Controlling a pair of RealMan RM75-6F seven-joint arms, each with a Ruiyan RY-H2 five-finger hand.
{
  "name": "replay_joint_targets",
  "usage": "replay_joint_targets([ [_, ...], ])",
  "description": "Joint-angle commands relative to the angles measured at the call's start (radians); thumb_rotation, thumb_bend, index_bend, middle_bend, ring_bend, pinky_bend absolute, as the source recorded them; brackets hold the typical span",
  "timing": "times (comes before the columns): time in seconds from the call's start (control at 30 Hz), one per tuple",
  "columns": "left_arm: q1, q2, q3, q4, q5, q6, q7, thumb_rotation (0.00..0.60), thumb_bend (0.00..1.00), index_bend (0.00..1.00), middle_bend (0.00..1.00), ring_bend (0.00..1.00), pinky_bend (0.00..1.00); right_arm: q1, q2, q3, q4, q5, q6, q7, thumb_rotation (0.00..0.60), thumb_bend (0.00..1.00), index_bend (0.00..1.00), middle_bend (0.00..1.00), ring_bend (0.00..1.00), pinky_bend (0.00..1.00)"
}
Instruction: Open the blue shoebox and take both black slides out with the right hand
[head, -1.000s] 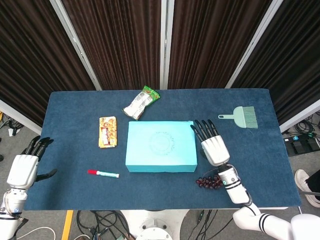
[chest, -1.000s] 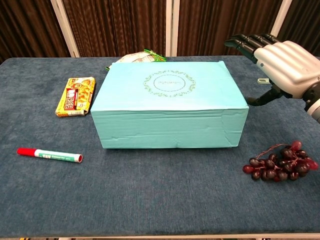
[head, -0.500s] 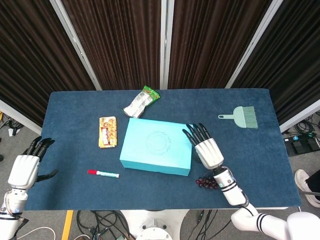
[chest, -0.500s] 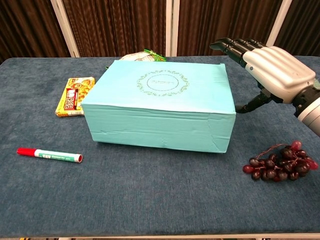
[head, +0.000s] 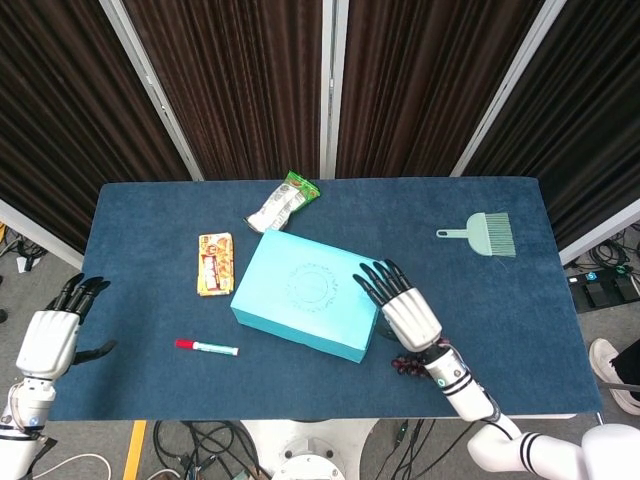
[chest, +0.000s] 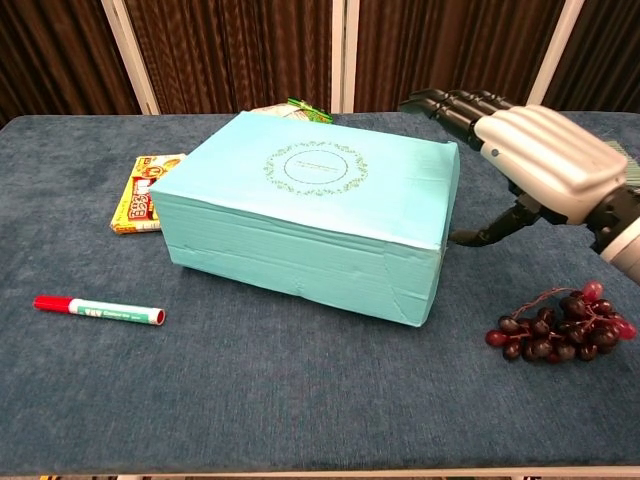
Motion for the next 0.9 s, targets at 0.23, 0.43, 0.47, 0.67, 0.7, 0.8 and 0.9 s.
replay_joint_targets([
  [0.23, -0.001, -0.005, 0.000, 0.001, -0.001, -0.003, -0.005, 0.600, 0.11, 0.15, 0.14, 0.06, 0.34, -0.028, 0.073, 0.004, -0.013, -0.028, 0.075, -0.030, 0.600, 0.00, 0.00, 0.04, 0.00, 0.00],
  [0.43, -0.003, -0.008, -0.002, 0.001, -0.009, -0.012, -0.006, 0.600, 0.11, 0.15, 0.14, 0.06, 0.34, 0.030, 0.061, 0.035, 0.094, 0.032, -0.065, -0.080, 0.600, 0.02, 0.00, 0.04, 0.00, 0.00],
  [0.47, -0.003, -0.008, -0.002, 0.001, -0.011, -0.011, -0.004, 0.600, 0.11, 0.15, 0.14, 0.06, 0.34, 0.040, 0.052, 0.037, 0.114, 0.037, -0.083, -0.076, 0.600, 0.02, 0.00, 0.04, 0.00, 0.00],
  [0.67, -0.006, -0.011, 0.001, 0.009, -0.021, -0.031, -0.005, 0.600, 0.11, 0.15, 0.14, 0.06, 0.34, 0.064, -0.002, 0.042, 0.190, 0.043, -0.095, -0.026, 0.600, 0.02, 0.00, 0.04, 0.00, 0.00],
  [0.7, -0.007, -0.013, 0.002, 0.011, -0.023, -0.035, -0.007, 0.600, 0.11, 0.15, 0.14, 0.06, 0.34, 0.067, -0.009, 0.042, 0.202, 0.041, -0.094, -0.022, 0.600, 0.02, 0.00, 0.05, 0.00, 0.00],
  [0.8, -0.009, -0.020, 0.003, 0.021, -0.026, -0.043, -0.012, 0.600, 0.11, 0.15, 0.14, 0.06, 0.34, 0.077, -0.032, 0.043, 0.241, 0.039, -0.090, -0.008, 0.600, 0.02, 0.00, 0.07, 0.00, 0.00],
  [0.9, -0.010, -0.024, 0.003, 0.032, -0.028, -0.046, -0.016, 0.600, 0.11, 0.15, 0.14, 0.06, 0.34, 0.086, -0.050, 0.044, 0.272, 0.039, -0.089, 0.006, 0.600, 0.03, 0.00, 0.09, 0.00, 0.00],
])
